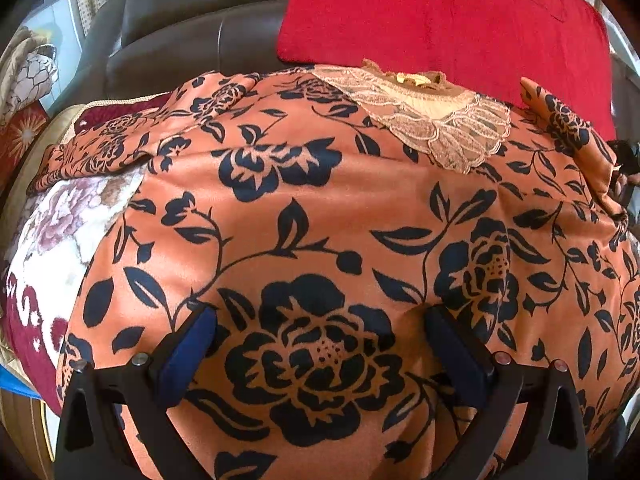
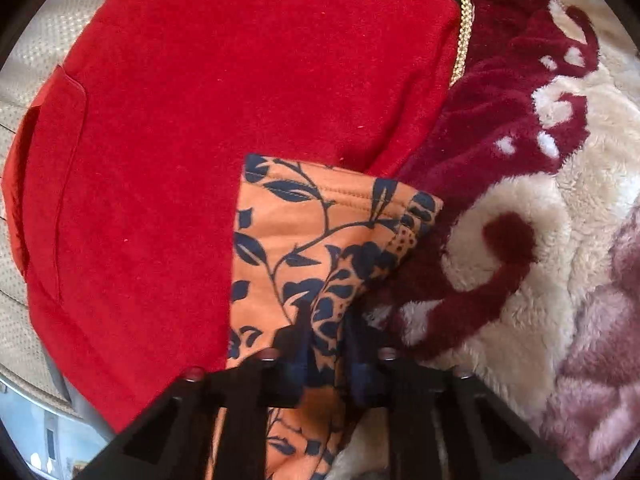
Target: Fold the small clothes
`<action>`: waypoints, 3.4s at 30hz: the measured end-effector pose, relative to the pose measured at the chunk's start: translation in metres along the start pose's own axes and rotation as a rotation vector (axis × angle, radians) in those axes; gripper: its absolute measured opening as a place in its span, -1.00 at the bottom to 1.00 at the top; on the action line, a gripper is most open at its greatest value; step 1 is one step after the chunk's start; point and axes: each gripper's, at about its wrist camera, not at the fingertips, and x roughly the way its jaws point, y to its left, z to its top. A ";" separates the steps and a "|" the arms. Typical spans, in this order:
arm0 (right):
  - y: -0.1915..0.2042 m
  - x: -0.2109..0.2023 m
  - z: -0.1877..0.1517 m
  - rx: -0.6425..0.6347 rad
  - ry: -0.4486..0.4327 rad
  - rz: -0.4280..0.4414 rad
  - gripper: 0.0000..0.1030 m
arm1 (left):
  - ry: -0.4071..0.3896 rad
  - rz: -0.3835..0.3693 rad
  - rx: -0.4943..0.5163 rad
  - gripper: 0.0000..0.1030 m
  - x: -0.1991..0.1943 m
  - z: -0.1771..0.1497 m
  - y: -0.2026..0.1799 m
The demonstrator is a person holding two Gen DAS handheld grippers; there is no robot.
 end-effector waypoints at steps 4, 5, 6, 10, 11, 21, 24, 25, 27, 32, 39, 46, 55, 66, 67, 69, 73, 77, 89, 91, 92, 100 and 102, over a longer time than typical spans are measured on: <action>0.005 -0.017 -0.006 -0.006 -0.028 0.076 -0.82 | -0.050 -0.008 0.002 1.00 -0.009 0.002 0.001; 0.007 -0.025 -0.010 -0.010 -0.035 0.106 -0.82 | -0.066 -0.016 -0.003 1.00 -0.013 0.004 0.000; 0.009 -0.031 -0.011 -0.014 -0.037 0.123 -0.83 | -0.085 -0.035 -0.010 1.00 -0.018 0.009 0.000; 0.028 -0.063 -0.038 -0.069 -0.047 0.195 -0.82 | -0.137 -0.100 -0.037 1.00 -0.034 0.036 -0.008; 0.034 -0.069 -0.046 -0.082 -0.045 0.211 -0.82 | -0.153 -0.102 -0.048 1.00 -0.038 0.048 -0.012; 0.125 -0.105 -0.172 -0.247 0.120 0.409 -0.82 | -0.274 -0.087 -0.080 1.00 -0.024 0.098 -0.017; 0.145 -0.082 -0.216 -0.273 0.258 0.419 -0.82 | -0.298 -0.079 -0.093 1.00 -0.022 0.092 0.000; 0.147 -0.077 -0.229 -0.277 0.293 0.421 -0.82 | -0.308 -0.082 -0.093 1.00 -0.022 0.090 0.007; 0.153 -0.054 -0.259 -0.277 0.408 0.423 -0.82 | -0.317 -0.102 -0.086 1.00 -0.023 0.087 0.014; 0.154 -0.038 -0.301 -0.217 0.590 0.420 -0.64 | -0.291 -0.215 -0.092 1.00 -0.020 0.087 0.023; 0.144 -0.064 -0.274 -0.024 0.569 0.626 0.88 | -0.248 -0.311 -0.096 1.00 -0.019 0.088 0.017; 0.126 -0.097 -0.225 -0.029 0.389 0.567 0.83 | -0.268 -0.368 0.108 1.00 -0.035 0.073 -0.044; 0.097 -0.094 -0.192 0.051 0.333 0.499 0.66 | -0.275 -0.386 0.241 1.00 -0.031 0.063 -0.107; 0.104 -0.096 -0.188 0.004 0.278 0.487 0.62 | -0.155 -0.473 0.234 -0.65 0.007 0.078 -0.108; 0.103 -0.095 -0.188 0.010 0.276 0.483 0.62 | -0.176 -0.482 0.235 -0.73 0.004 0.079 -0.104; 0.100 -0.093 -0.188 0.025 0.276 0.475 0.61 | -0.216 -0.499 0.222 -0.81 -0.006 0.082 -0.093; 0.099 -0.094 -0.188 0.022 0.271 0.472 0.61 | -0.286 -0.501 0.164 -0.82 -0.021 0.092 -0.061; 0.107 -0.094 -0.194 -0.017 0.285 0.473 0.61 | -0.306 -0.452 0.063 -0.82 -0.023 0.105 -0.017; 0.124 -0.078 -0.217 -0.073 0.367 0.438 0.61 | -0.247 -0.299 -0.128 -0.66 -0.012 0.103 0.083; 0.127 -0.078 -0.218 -0.085 0.370 0.438 0.61 | -0.257 -0.269 -0.149 -0.61 -0.017 0.101 0.096; 0.128 -0.078 -0.218 -0.094 0.370 0.438 0.61 | -0.271 -0.251 -0.162 -0.46 -0.022 0.100 0.105; 0.143 -0.074 -0.227 -0.147 0.389 0.422 0.61 | -0.324 -0.127 -0.456 0.32 -0.032 0.082 0.216; 0.147 -0.073 -0.233 -0.166 0.397 0.423 0.61 | -0.317 -0.104 -0.587 0.32 -0.028 0.071 0.254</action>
